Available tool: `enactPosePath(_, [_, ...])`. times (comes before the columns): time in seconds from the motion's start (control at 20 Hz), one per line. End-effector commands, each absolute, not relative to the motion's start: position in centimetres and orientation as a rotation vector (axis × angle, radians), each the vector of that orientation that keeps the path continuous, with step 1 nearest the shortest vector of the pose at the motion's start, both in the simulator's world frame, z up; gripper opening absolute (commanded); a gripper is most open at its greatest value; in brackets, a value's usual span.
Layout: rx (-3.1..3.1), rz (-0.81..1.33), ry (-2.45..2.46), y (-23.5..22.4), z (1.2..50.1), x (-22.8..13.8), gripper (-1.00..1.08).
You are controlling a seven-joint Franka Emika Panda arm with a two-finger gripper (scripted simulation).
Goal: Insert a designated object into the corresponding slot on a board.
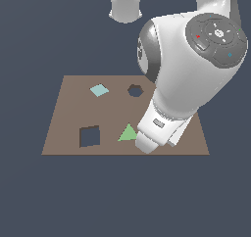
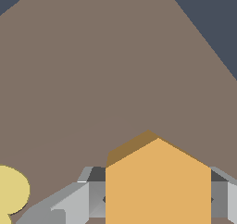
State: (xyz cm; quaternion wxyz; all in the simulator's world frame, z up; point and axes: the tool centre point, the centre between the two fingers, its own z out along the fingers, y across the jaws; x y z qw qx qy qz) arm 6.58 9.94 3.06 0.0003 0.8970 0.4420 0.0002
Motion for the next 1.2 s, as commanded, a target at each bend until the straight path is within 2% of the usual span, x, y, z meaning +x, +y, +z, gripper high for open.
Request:
enactPosePath(0.0, [2.818, 0.000, 1.389, 10.0, 3.0, 6.6, -1.00])
enactPosePath(0.6, [2.778, 0.001, 1.465, 10.2, 3.1, 6.0, -1.00])
enactPosePath(1.15, [2.572, 0.001, 1.803, 10.8, 3.3, 3.3, -1.00])
